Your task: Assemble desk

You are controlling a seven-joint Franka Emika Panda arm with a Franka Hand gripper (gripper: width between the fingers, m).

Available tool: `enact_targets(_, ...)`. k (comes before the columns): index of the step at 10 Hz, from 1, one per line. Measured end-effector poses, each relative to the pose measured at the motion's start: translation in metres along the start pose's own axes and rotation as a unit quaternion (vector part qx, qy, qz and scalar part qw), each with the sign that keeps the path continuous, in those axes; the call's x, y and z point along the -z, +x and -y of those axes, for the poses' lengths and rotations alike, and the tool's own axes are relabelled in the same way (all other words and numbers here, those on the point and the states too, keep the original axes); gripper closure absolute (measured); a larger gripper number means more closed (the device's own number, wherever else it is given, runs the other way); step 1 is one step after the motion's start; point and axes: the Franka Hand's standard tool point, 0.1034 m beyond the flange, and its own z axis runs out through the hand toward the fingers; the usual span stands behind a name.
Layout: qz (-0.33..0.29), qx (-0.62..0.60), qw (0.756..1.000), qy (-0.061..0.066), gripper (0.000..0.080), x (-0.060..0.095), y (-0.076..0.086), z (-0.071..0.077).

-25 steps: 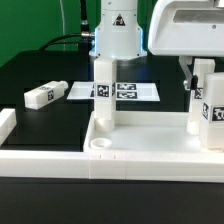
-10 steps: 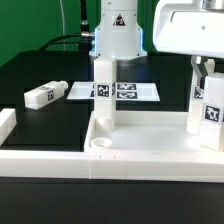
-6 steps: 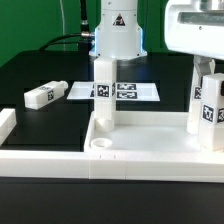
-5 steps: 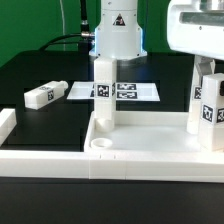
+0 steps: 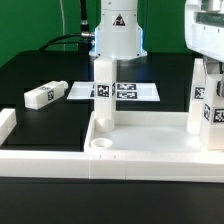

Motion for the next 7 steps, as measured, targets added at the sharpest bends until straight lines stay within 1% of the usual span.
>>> enact_targets(1,0.0,0.009,1.0,0.0,0.0509,-0.0001,0.0,0.0)
enact_targets(2,0.0,0.028,1.0,0.0,0.0431,-0.0003,0.0,-0.0002)
enact_targets(3,0.0,0.045,0.999,-0.002,0.0251,-0.0005,-0.0004,-0.0008)
enact_targets(4,-0.002,0.09,0.996,-0.004,0.018,-0.0005,-0.001,-0.0012)
enact_targets(5,-0.003,0.143,0.99,-0.004,0.018,-0.0009,-0.0022,-0.0014)
enact_targets(7,-0.007,0.231,0.973,-0.004,0.0151,-0.0017,-0.0019,-0.001)
